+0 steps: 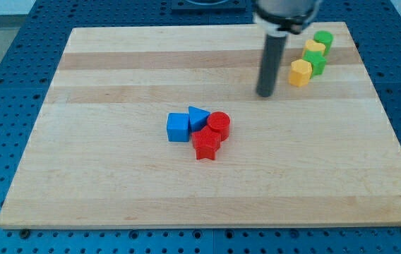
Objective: Move your arm closer to the group of blocks
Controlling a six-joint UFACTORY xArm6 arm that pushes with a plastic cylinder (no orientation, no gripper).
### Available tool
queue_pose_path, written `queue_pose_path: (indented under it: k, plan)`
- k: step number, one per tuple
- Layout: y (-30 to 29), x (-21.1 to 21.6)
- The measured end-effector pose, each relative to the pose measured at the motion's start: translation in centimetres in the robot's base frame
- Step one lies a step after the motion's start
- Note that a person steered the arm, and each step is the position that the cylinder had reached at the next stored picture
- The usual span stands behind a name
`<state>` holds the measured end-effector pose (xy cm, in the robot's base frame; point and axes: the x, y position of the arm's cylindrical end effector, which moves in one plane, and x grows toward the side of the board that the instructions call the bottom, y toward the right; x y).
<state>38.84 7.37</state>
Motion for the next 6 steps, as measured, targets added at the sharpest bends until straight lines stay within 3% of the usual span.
queue_pose_path:
  k: [3, 4, 5, 6]
  plan:
    - [-17.7, -0.2]
    - [-20.0, 8.2]
    - [-19.9, 11.2]
    - [-19.3, 9.8]
